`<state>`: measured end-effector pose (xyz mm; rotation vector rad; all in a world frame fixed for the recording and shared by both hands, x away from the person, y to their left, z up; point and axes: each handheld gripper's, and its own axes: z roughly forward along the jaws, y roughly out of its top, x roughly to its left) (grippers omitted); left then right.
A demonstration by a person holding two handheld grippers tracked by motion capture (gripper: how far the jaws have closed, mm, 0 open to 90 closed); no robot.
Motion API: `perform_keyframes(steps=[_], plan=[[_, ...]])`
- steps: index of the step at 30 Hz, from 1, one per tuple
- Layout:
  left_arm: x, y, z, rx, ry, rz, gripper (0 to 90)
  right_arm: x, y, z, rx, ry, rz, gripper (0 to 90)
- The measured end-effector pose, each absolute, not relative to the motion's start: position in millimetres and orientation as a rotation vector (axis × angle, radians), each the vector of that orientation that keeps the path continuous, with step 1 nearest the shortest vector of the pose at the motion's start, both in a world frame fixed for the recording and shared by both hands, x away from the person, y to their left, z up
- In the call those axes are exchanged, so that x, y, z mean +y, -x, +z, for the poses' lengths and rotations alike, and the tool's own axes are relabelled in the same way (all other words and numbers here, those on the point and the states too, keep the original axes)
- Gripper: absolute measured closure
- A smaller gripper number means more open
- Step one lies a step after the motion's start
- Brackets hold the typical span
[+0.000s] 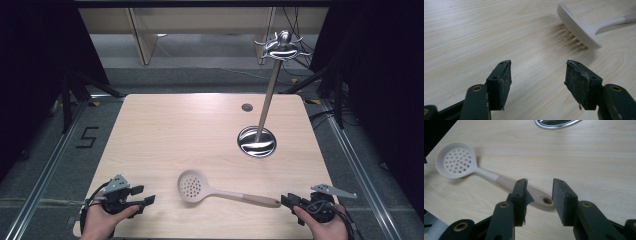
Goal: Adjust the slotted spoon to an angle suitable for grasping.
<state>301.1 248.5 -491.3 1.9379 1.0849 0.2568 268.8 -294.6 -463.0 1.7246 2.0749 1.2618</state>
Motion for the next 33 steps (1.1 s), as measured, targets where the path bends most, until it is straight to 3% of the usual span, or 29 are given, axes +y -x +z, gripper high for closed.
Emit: perform_keyframes(steps=[8,12,13,15,16,20,33], plan=[[246.1,-300.2,-490.4,1.084,-1.956,0.232,49.2,-292.0,-267.5,-461.3,2.096,-1.68,1.23,68.1],[243.1,-300.6,-489.9,1.077,-1.963,0.22,58.9,-287.0,-265.6,-460.1,2.113,-1.698,1.229,76.3],[243.1,-301.8,-488.9,1.078,-2.008,0.21,68.6,-288.7,-266.3,-459.4,2.154,-1.631,1.175,80.6],[240.7,-302.6,-489.1,1.081,-2.011,0.199,72.2,-285.0,-264.9,-459.0,2.149,-1.685,1.189,82.4],[240.8,-303.5,-487.8,1.069,-2.051,0.196,80.3,-283.9,-264.3,-457.3,2.17,-1.669,1.145,86.3],[232.5,-303.5,-483.5,1.085,-2.053,0.221,88.6,-284.6,-265.5,-457.5,2.209,-1.604,1.137,90.0],[217.4,-330.8,-465.5,1.043,-2.072,0.294,89.5,-283.7,-266.0,-459.7,2.232,-1.641,1.137,90.0]])
